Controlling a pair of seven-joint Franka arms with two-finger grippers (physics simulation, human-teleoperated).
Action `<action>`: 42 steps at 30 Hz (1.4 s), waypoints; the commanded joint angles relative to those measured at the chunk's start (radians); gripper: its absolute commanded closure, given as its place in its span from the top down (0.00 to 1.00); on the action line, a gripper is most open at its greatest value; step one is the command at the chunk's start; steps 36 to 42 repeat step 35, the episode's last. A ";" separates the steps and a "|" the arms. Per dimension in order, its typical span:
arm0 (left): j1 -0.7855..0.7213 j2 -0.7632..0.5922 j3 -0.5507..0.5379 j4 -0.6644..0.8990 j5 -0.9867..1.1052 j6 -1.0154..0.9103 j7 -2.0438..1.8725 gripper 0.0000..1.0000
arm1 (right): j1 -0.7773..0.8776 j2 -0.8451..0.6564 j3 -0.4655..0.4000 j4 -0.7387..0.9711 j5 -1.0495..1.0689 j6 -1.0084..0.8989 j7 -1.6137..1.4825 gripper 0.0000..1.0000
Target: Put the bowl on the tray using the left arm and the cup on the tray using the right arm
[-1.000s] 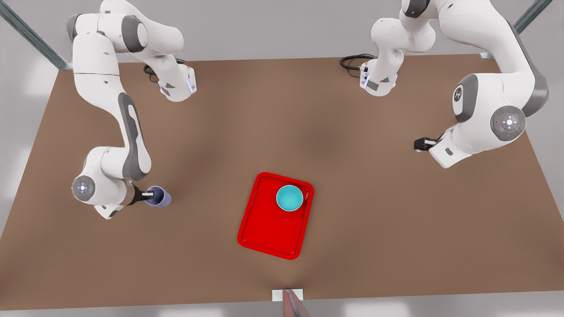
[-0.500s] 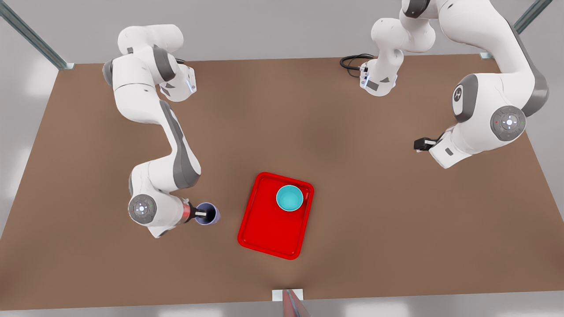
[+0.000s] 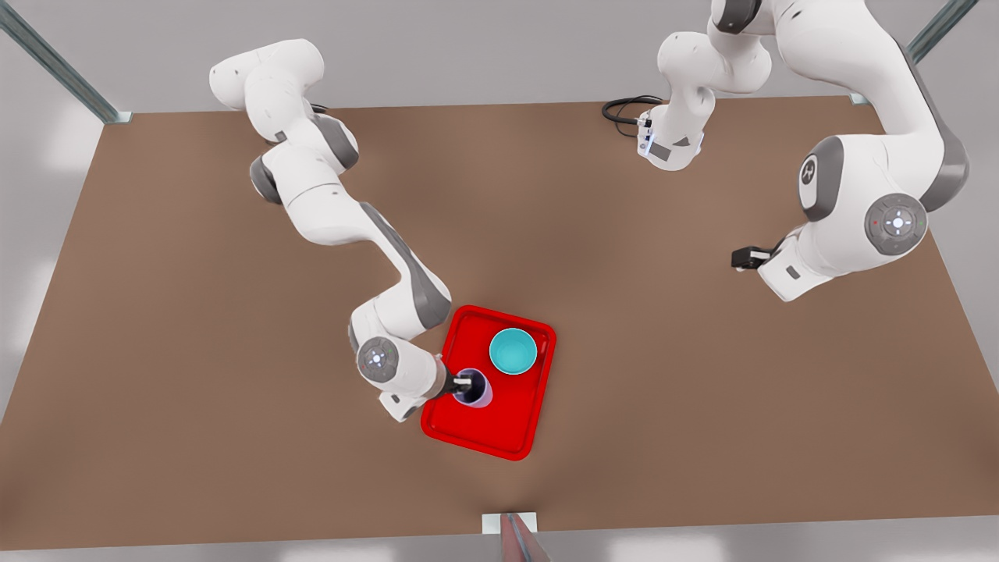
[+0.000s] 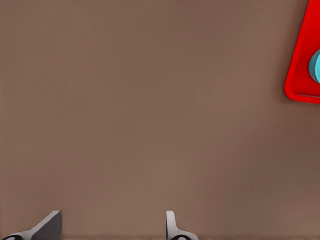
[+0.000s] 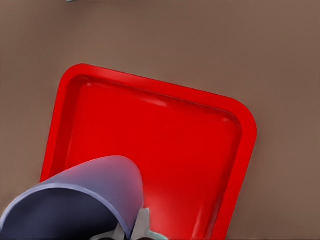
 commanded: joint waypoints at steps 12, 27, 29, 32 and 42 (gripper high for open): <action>0.000 0.001 0.000 0.000 -0.001 0.002 -0.002 1.00 | 0.034 0.035 0.000 0.003 -0.080 0.014 0.005 1.00; 0.000 0.001 -0.001 0.014 -0.006 0.002 -0.003 1.00 | -0.190 -0.435 -0.055 -0.262 -0.051 -0.219 0.020 1.00; 0.000 0.001 -0.001 0.014 -0.004 0.003 -0.003 1.00 | -0.326 -0.750 -0.043 -0.621 -0.054 -0.222 0.003 1.00; 0.000 0.001 -0.001 0.015 -0.001 0.002 -0.003 1.00 | -0.492 -0.980 -0.024 -0.932 -0.056 -0.284 -0.214 1.00; 0.000 0.001 -0.001 0.014 0.001 0.003 -0.003 1.00 | -0.492 -1.011 -0.073 -1.012 -0.066 -0.261 -0.256 1.00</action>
